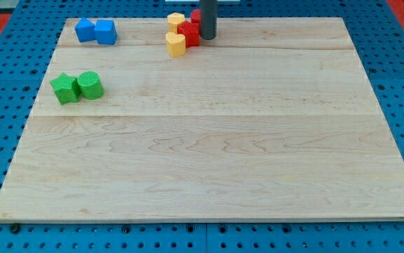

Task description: Push the blue blocks slightly towards right

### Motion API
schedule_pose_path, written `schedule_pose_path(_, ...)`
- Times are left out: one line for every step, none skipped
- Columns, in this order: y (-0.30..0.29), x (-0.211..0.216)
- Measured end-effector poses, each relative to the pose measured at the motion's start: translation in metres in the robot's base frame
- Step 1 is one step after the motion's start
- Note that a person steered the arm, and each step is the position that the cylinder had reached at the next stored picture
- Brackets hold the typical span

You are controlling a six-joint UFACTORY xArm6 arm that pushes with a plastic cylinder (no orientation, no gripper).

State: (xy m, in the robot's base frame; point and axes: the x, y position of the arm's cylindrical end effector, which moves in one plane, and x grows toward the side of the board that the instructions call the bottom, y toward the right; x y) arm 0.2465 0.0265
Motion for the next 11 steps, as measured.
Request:
schedule_pose_path(0.038,0.052)
schedule_pose_path(-0.081,0.099)
schedule_pose_path(-0.196,0.087)
schedule_pose_path(-0.281,0.057)
schedule_pose_path(-0.331,0.047)
schedule_pose_path(-0.328,0.024)
schedule_pose_path(-0.331,0.008)
schedule_pose_path(-0.309,-0.007)
schedule_pose_path(-0.264,-0.01)
schedule_pose_path(-0.203,-0.01)
schedule_pose_path(-0.17,0.001)
